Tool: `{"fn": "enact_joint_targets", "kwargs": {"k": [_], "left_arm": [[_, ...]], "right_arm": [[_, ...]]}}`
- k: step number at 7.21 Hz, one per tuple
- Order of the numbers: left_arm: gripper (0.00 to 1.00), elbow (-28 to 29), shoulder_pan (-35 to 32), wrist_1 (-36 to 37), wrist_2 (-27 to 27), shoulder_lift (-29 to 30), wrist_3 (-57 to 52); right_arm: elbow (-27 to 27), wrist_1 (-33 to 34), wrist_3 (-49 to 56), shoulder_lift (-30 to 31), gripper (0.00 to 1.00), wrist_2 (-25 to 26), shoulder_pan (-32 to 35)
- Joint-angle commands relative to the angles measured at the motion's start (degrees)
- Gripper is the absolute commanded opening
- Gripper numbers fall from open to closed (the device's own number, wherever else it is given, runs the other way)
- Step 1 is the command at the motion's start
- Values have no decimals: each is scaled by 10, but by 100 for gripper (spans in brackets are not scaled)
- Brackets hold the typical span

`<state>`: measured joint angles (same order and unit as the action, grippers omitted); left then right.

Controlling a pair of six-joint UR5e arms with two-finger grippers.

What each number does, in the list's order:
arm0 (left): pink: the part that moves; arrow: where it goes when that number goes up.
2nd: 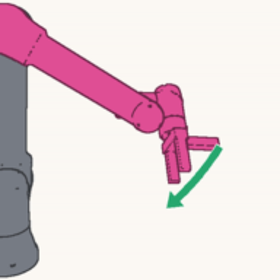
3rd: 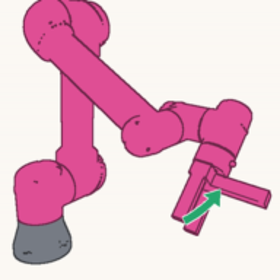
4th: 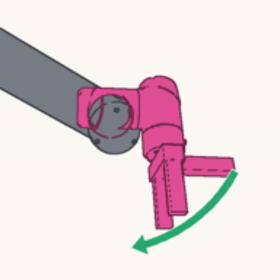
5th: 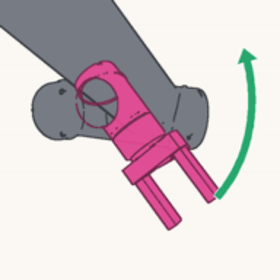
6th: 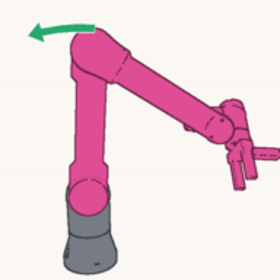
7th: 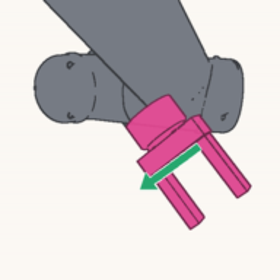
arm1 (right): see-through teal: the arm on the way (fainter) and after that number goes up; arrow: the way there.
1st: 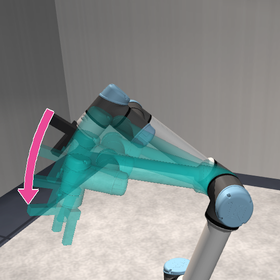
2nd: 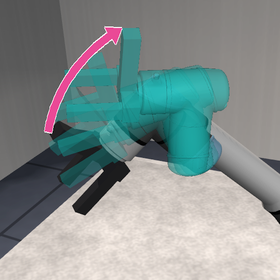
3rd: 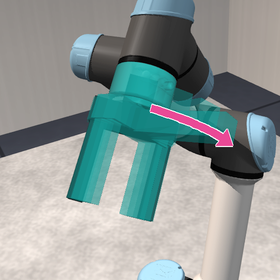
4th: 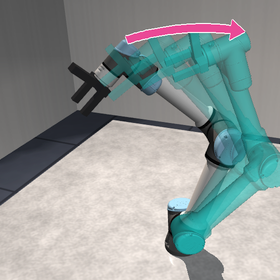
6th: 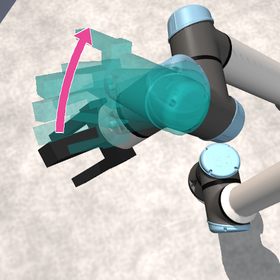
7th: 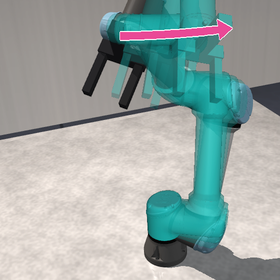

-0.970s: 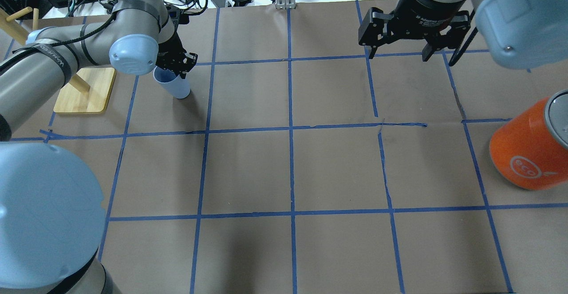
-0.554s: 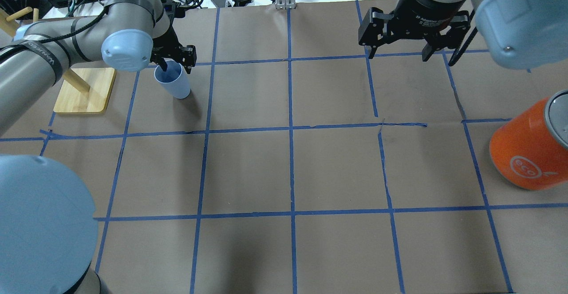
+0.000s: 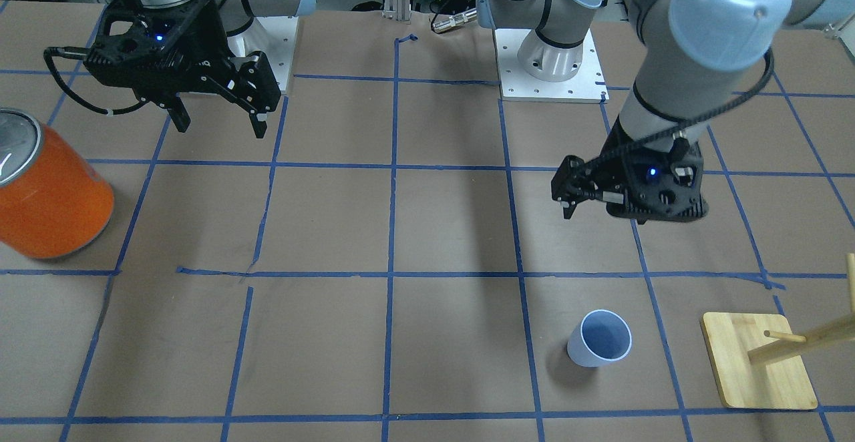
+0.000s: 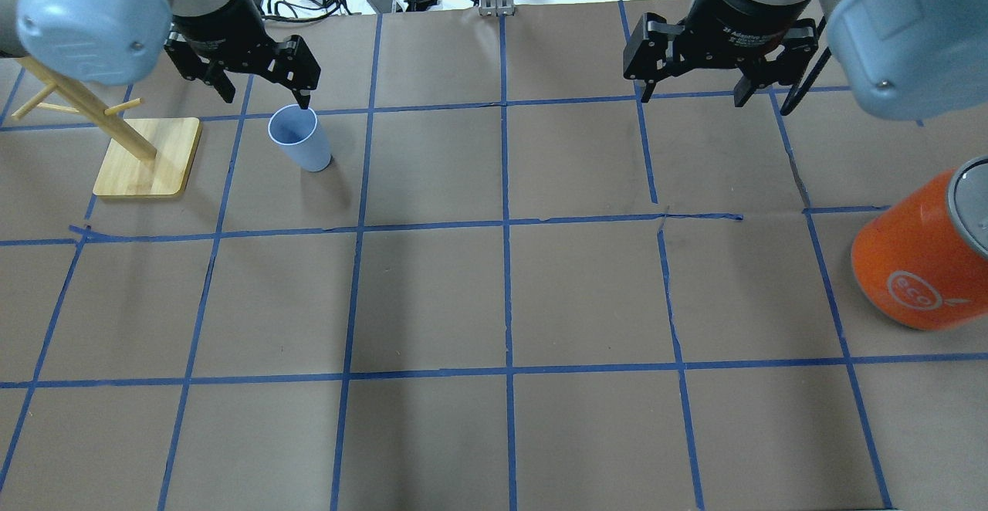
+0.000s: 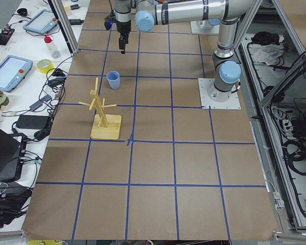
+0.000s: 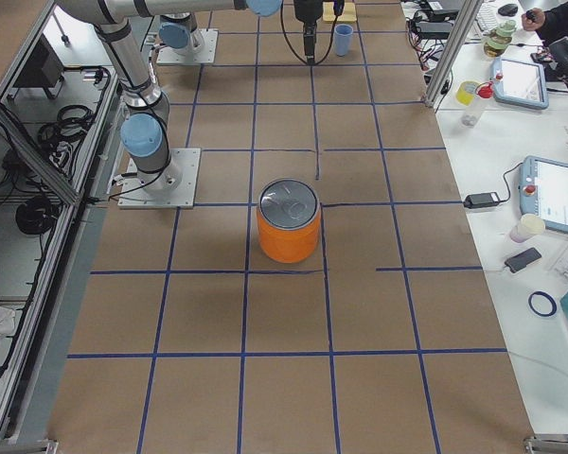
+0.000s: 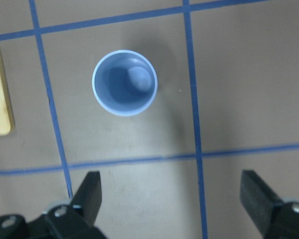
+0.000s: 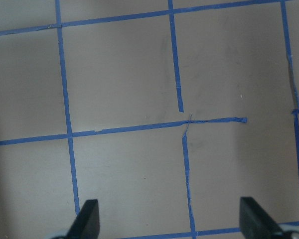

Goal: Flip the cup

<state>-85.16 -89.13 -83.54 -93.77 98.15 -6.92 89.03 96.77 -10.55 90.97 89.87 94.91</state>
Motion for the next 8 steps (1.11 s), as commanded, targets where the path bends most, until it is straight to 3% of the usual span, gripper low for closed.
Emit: {"fn": "enact_joint_targets", "kwargs": {"k": [1, 8], "left_arm": [[100, -16, -10, -57, 7, -78, 7], [100, -33, -11, -24, 21, -96, 7]], "right_arm": [[0, 1, 0, 0, 100, 0, 0], [0, 1, -1, 0, 100, 0, 0]]}}
